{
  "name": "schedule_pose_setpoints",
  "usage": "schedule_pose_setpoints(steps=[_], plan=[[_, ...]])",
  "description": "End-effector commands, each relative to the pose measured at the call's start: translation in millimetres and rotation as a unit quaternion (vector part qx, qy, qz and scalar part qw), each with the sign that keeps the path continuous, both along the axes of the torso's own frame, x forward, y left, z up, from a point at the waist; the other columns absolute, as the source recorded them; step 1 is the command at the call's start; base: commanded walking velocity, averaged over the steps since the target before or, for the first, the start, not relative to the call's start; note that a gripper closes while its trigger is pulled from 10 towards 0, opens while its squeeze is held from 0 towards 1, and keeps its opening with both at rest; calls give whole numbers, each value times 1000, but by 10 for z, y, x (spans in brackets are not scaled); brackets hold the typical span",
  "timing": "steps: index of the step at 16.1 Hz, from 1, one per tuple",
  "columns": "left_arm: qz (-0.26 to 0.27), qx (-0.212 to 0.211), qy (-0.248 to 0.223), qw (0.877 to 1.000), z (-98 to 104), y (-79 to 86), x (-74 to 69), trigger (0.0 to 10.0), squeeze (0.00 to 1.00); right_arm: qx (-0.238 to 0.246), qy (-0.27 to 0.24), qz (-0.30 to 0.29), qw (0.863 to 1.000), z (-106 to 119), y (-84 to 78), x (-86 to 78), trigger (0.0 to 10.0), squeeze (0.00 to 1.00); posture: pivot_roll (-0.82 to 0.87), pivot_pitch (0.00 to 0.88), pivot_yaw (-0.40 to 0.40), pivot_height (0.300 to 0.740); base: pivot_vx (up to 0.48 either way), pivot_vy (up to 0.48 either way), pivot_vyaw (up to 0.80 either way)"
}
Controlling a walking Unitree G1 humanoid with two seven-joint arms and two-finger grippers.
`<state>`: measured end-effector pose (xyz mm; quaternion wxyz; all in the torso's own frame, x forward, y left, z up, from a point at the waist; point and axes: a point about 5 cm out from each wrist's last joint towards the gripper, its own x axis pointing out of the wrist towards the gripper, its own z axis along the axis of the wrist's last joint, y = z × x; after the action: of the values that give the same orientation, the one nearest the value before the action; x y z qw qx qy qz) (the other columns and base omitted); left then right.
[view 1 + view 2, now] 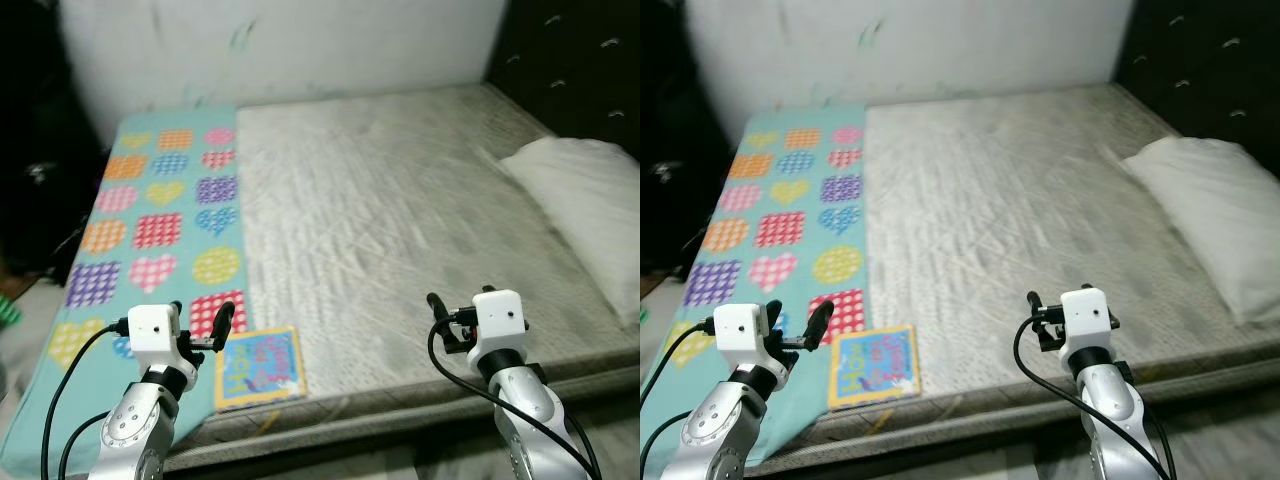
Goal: Clean up the room
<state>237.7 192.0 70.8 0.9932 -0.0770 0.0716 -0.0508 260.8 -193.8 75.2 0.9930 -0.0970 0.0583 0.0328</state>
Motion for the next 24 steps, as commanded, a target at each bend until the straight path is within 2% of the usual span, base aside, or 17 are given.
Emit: schedule_pose_setpoints(steps=[1,4,10,13,16,24], plan=[[-1,5,2,1000,14,23,-6,10000,0,-1,-5,14,1000,25,51,23,10000,0,-190,14,44,740,270,0,0],[-7,8,3,1000,7,7,3,10000,0,-2,-5,15,1000,26,55,33,10000,0,-191,14,44,740,264,0,0],[-2,15,19,1000,-27,9,22,10000,0,1,-7,16,1000,22,63,49,10000,0,-190,9,44,740,0,0,0],[-3,10,38,999,-78,6,51,10000,0,-39,-13,31,999,37,90,66,10000,0,-192,4,44,740,0,0,267],[-5,11,39,999,-83,-4,53,10000,0,-34,-14,29,999,36,96,73,10000,0,-191,3,45,740,0,0,719],[4,3,57,998,-112,-16,81,10000,0,-29,-15,26,999,37,94,118,10000,0,-183,0,41,740,0,0,0]])
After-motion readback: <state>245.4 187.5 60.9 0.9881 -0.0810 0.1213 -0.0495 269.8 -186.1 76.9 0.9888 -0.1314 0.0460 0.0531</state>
